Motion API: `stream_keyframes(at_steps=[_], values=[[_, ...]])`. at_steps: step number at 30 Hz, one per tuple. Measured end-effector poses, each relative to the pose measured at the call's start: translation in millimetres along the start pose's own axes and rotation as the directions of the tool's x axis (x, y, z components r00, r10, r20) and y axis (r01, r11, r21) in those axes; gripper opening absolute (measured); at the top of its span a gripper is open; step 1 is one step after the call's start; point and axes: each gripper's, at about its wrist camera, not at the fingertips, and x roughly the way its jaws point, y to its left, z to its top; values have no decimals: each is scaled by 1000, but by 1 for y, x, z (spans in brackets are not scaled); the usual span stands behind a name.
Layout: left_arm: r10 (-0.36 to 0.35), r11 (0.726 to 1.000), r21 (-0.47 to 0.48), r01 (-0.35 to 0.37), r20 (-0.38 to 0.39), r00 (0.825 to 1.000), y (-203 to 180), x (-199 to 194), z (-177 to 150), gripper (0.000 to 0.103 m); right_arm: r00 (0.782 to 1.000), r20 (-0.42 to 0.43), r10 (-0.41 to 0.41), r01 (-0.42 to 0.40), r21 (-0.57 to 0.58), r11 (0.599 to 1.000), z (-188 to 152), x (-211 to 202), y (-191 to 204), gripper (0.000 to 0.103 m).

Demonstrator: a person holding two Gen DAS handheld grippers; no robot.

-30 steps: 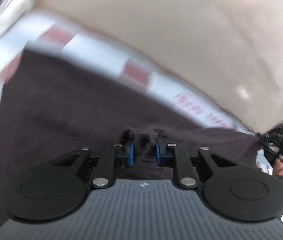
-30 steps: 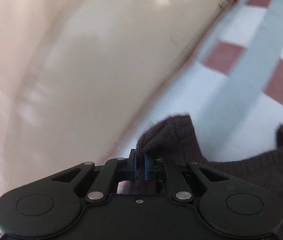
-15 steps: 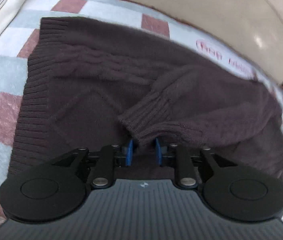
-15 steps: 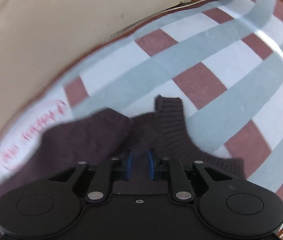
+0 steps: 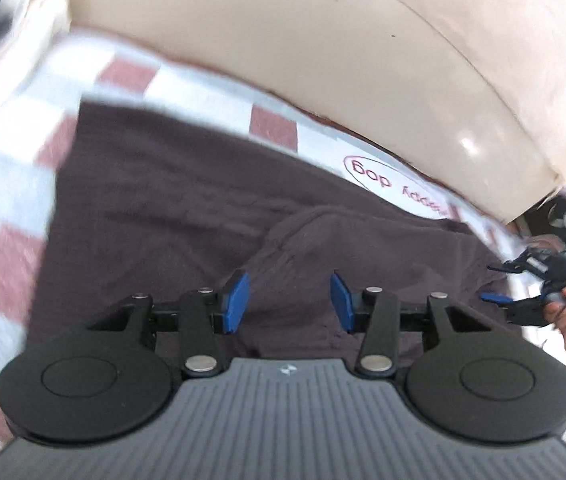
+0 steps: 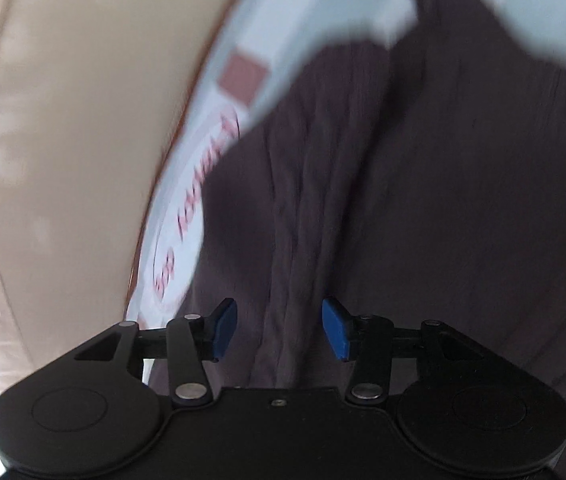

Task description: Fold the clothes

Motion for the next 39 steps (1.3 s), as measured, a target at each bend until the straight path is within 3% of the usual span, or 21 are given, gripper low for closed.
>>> stream_keyframes(at_steps=[3, 5, 9, 11, 12, 14, 15, 16, 17, 18, 19, 21, 23, 25, 27, 28, 31, 33, 34, 36, 39], values=[[94, 993, 64, -97, 52, 994, -13, 10, 2, 66, 996, -19, -92, 90, -55, 994, -12, 10, 5, 53], [152, 984, 88, -158, 66, 986, -18, 23, 5, 68, 988, -2, -157, 155, -122, 980, -18, 15, 14, 53], [161, 984, 86, -154, -86, 983, -18, 64, 15, 68, 994, 50, -97, 105, -178, 978, -21, 22, 27, 54], [187, 979, 105, -174, -129, 974, -17, 82, 17, 70, 990, 95, -103, 122, -222, 967, -21, 24, 33, 59], [195, 976, 128, -177, -146, 970, -17, 90, 18, 76, 986, 118, -119, 145, -241, 960, -22, 25, 35, 60], [179, 978, 138, -160, -142, 974, -15, 96, 16, 80, 980, 142, -137, 170, -253, 953, -22, 29, 33, 60], [171, 978, 143, -151, -139, 975, -14, 98, 14, 79, 982, 152, -116, 151, -244, 958, -23, 28, 31, 60], [162, 978, 153, -142, -127, 978, -15, 96, 13, 66, 981, 167, -97, 136, -238, 962, -23, 27, 30, 60], [161, 972, 190, -139, -110, 981, -20, 93, 8, 46, 977, 197, -83, 131, -245, 961, -24, 24, 31, 51], [161, 964, 227, -137, -91, 983, -25, 90, 4, 12, 972, 225, -72, 133, -270, 954, -26, 19, 34, 35], [168, 954, 261, -147, -62, 984, -32, 83, 1, 12, 970, 230, -76, 145, -299, 943, -26, 16, 38, 11], [164, 940, 300, -162, 17, 986, -44, 62, -4, 11, 977, 196, -91, 149, -310, 939, -29, 5, 45, 10], [169, 948, 263, -177, 55, 984, -43, 40, -2, 11, 977, 156, -148, 195, -352, 915, -33, -4, 54, 10], [160, 960, 232, -153, -10, 987, -33, 41, -1, 15, 948, 169, -269, 317, -432, 844, -39, -4, 65, 10], [210, 958, 213, -191, -70, 975, -24, 57, -4, 20, 919, 157, -362, 389, -514, 765, -44, 3, 74, 20], [233, 956, 204, -209, -98, 968, -20, 64, -5, 28, 908, 156, -388, 407, -544, 734, -46, 4, 79, 32], [241, 961, 165, -223, -94, 966, -14, 63, 0, 45, 938, 182, -295, 346, -556, 756, -45, -18, 88, 42], [239, 965, 131, -227, -86, 967, -10, 59, 4, 52, 927, 291, -238, 362, -516, 776, -40, -47, 93, 51], [236, 968, 110, -225, -94, 967, -6, 58, 4, 53, 909, 364, -203, 371, -486, 791, -35, -64, 93, 57], [217, 976, 38, -214, -125, 968, 1, 62, 4, 54, 892, 432, -129, 311, -381, 871, -19, -87, 79, 64], [195, 980, -13, -201, -174, 965, 2, 76, 1, 55, 922, 378, -83, 156, -168, 973, 19, -82, 50, 64]])
